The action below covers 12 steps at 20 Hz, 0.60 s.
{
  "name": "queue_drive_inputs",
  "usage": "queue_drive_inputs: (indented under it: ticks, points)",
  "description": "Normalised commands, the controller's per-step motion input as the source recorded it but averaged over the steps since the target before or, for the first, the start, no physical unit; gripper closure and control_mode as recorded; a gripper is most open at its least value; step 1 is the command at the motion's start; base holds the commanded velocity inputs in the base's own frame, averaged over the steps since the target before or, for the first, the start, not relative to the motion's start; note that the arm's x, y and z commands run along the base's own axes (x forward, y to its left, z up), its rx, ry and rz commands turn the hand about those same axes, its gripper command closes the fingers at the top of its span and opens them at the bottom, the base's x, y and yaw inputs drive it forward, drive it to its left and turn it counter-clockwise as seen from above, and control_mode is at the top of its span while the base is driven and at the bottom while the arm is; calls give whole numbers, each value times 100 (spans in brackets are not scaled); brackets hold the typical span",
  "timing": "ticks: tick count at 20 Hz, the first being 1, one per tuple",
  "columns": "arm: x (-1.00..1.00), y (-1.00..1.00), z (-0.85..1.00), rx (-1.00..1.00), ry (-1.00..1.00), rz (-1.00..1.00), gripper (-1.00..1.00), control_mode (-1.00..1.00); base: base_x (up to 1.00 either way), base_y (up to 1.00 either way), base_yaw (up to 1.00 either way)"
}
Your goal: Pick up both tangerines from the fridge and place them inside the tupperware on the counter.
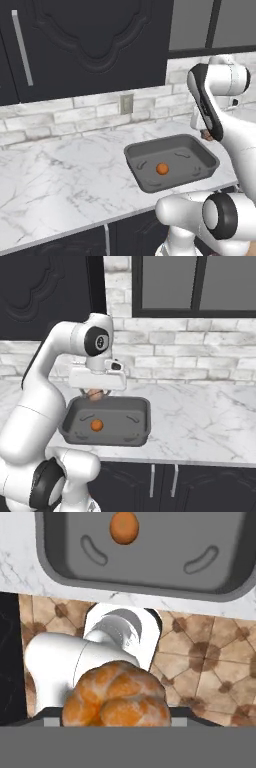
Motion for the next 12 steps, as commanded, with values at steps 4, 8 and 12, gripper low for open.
queue_drive_inputs:
  ticks: [4,8,12]
  points:
    - [16,-7,-67,0,-19,46,100,-100,0,0,0]
    - [29,-3,-57,3,-24,32,100,-100,0,0,0]
    - [54,0,-41,8,-2,16,100,-100,0,0,0]
